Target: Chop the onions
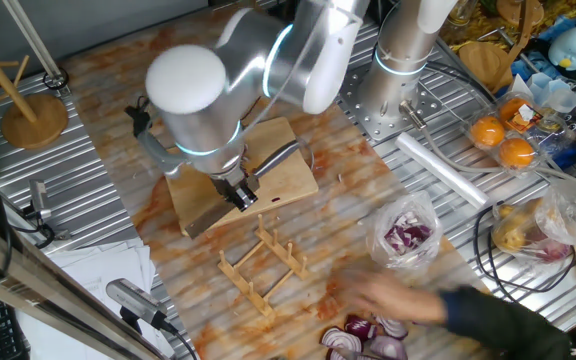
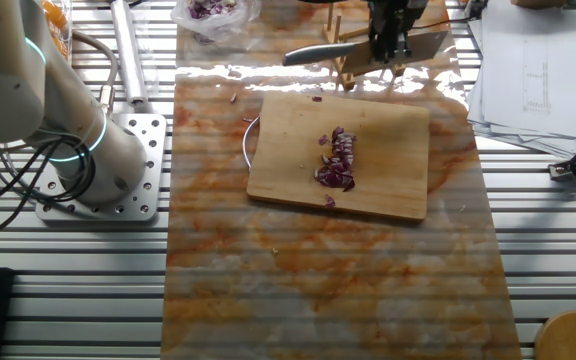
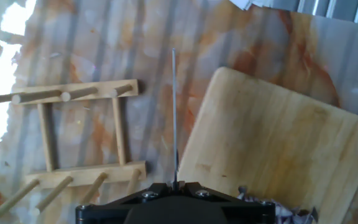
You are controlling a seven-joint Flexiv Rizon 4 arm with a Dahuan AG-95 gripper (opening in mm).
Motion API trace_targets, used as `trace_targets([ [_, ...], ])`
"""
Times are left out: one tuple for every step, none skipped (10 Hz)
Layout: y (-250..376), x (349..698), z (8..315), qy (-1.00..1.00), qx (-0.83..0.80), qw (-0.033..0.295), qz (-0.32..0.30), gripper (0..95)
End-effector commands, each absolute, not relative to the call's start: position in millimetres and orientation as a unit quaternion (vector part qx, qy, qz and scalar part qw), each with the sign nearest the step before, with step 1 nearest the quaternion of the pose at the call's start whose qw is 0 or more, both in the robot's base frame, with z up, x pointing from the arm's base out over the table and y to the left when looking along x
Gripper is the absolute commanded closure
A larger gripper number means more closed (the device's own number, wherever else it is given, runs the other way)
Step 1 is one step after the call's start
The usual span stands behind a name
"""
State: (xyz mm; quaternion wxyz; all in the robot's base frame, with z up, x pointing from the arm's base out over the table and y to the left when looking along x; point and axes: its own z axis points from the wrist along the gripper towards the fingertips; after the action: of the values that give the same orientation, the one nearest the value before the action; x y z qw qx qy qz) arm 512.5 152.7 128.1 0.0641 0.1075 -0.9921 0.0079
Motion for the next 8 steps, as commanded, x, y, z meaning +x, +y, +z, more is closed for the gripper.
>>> trace_targets([
  [152,512,129,-0.993,0.100,0.051,-0.043,95.0],
  [167,510,137,-0.993,0.095,0.053,-0.037,95.0],
  [179,508,144,-0.994,0.093,0.053,-0.035,95.0],
  [195,504,151,-0.994,0.096,0.047,-0.032,95.0],
  [206,502,153,-0.994,0.097,0.043,-0.030,95.0],
  [217,502,150,-0.993,0.104,0.043,-0.018,95.0],
  [223,504,145,-0.993,0.109,0.044,-0.008,95.0],
  [226,506,140,-0.992,0.117,0.044,-0.005,95.0],
])
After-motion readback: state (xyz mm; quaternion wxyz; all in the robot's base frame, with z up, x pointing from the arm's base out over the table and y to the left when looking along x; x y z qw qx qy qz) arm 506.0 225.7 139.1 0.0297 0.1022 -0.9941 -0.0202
